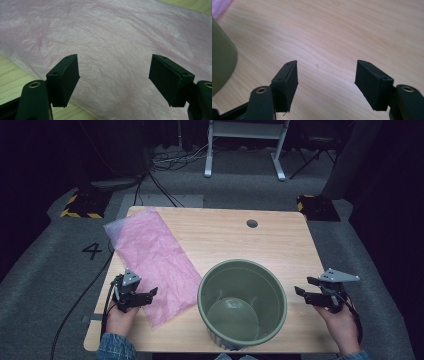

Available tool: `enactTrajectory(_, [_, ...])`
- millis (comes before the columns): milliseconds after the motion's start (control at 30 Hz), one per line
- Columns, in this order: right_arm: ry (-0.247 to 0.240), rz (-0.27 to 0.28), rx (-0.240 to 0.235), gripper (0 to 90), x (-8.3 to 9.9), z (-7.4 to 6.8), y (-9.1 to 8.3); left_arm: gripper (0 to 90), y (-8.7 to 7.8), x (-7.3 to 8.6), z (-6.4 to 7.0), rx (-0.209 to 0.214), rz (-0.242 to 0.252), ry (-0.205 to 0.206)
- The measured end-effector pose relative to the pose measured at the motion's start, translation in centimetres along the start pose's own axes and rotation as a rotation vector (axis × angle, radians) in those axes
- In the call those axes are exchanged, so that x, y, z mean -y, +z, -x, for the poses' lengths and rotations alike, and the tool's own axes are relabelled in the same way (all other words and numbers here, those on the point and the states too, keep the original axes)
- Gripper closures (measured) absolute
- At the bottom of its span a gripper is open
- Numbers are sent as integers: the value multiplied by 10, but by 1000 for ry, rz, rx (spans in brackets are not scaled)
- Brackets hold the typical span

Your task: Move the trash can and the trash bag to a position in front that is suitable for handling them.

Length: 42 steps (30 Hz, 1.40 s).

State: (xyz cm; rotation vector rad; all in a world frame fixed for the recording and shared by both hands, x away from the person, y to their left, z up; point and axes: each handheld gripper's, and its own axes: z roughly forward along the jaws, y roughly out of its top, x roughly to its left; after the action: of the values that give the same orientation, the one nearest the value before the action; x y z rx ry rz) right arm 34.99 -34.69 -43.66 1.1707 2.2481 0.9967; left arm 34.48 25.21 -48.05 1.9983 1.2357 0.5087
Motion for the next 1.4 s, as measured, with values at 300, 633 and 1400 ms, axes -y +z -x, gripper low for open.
enactTrajectory(300, [48, -67, 43, 352, 39, 3, 30, 246, 1, -1, -7, -83, -24, -42])
enactTrajectory(633, [88, -6, 53, 256, 50, 5, 45, 216, 3, -8, -51, -184, -84, -148])
enactTrajectory(1400, [80, -13, 45, 210, 46, 5, 49, 242, 49, -40, -79, -168, -231, -156])
